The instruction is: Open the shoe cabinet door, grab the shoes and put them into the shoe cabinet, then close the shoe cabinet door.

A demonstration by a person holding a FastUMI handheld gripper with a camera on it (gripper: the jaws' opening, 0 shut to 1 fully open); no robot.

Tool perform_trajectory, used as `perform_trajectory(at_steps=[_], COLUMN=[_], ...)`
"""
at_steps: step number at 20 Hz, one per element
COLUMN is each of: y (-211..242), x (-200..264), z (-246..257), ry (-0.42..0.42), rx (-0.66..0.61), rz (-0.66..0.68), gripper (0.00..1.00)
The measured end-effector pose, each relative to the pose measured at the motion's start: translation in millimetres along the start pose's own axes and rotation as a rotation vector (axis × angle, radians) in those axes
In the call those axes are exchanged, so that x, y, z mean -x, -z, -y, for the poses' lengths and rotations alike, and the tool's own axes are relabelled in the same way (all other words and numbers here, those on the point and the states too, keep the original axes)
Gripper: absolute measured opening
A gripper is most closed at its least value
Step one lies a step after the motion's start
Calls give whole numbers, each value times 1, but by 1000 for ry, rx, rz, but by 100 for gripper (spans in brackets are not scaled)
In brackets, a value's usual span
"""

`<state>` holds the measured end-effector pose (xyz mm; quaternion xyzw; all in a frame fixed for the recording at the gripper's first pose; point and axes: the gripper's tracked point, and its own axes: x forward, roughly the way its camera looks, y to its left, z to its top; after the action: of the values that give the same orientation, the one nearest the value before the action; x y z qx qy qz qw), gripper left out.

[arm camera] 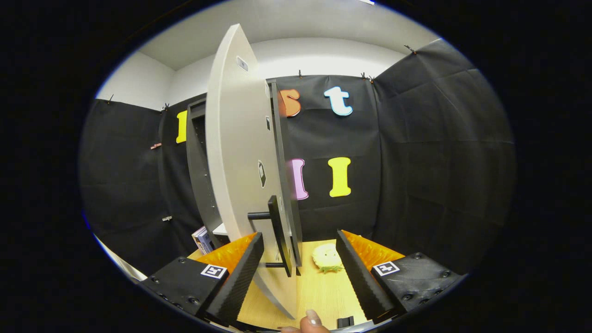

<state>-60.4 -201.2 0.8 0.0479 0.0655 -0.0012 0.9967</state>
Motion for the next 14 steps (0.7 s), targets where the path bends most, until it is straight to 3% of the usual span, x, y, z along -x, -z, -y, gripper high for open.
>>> perform_trajectory(at_steps=[7, 14], y=[9, 16], x=[-26, -28], z=[-3, -61], ry=[-39, -84], rx=[-79, -37], rz=[-59, -56], gripper=[98, 98])
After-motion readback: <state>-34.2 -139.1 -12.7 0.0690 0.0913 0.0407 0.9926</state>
